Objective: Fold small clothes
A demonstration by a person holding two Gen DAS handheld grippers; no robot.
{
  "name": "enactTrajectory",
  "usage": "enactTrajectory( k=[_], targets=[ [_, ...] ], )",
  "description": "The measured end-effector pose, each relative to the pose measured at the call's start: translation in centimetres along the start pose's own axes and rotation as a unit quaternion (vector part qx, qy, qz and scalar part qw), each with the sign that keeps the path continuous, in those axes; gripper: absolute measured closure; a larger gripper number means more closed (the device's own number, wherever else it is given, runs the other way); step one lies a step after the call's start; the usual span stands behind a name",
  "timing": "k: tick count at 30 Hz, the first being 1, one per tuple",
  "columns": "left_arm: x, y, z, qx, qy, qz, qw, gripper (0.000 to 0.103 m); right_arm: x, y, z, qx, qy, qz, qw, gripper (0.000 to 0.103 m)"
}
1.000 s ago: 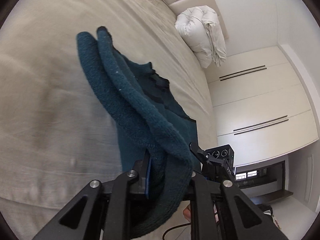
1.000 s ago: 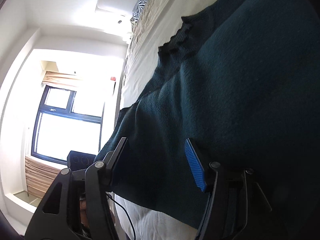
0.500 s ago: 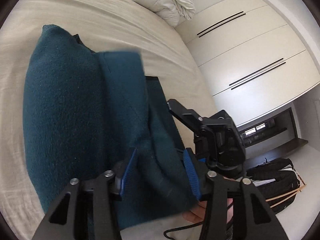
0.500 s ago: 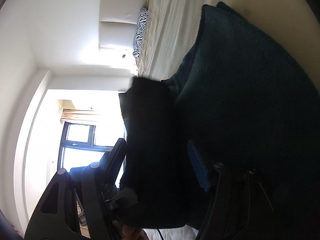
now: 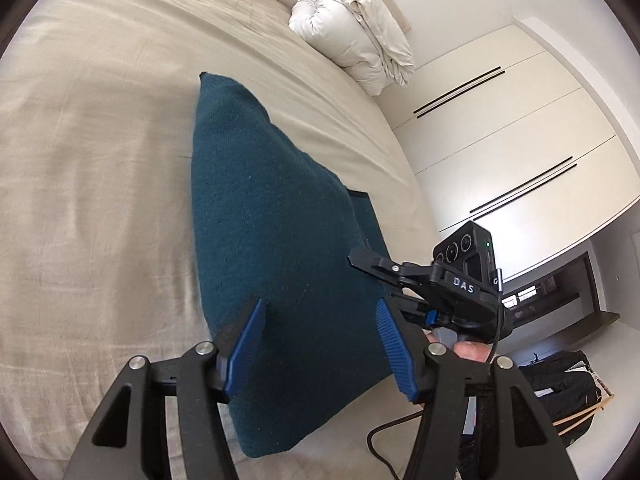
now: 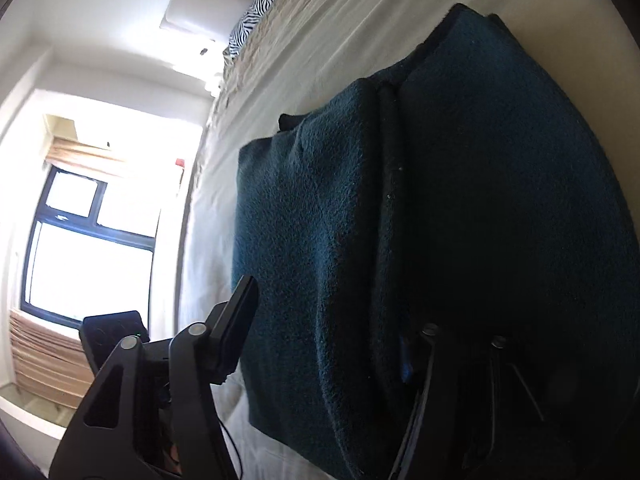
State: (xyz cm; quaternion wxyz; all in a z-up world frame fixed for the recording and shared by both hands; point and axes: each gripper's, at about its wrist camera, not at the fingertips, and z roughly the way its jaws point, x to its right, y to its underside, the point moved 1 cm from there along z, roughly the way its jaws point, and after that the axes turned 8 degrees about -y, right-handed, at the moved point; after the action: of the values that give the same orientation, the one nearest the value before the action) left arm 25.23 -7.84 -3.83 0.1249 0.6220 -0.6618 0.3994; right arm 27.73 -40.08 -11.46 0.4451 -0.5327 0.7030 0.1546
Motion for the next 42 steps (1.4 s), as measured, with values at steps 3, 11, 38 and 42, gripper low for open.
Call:
enactTrajectory(
  k=[3,11,38,42],
  targets=[
    [-0.3,0.0,-0.2,-0.003,0.000,0.002,1.0000,0.042,-0.2,-0.4,0.0,-0.006,0.052,-0.023,0.998,0.088],
    [0.0,-0.3,0.1,0.001,-0.006,-0.001,1.0000,0.036,-0.5,-2.6,-4.6,0.032,0.091,-0.069,0.993,0.091],
    [1.7,-3.3,6.5,-0.031,-0.060,0.006,0.9977,0.024,5.5,-0.1,-7.9,0.081,0.073,-0.011,0.994,0.084],
    [2.0,-3.3,7.3,-0.036,-0.064,0.012,0.9972,0.020,4.6,0.2,-10.8,0.119,0.082,-0.012,0.989,0.060]
  ],
)
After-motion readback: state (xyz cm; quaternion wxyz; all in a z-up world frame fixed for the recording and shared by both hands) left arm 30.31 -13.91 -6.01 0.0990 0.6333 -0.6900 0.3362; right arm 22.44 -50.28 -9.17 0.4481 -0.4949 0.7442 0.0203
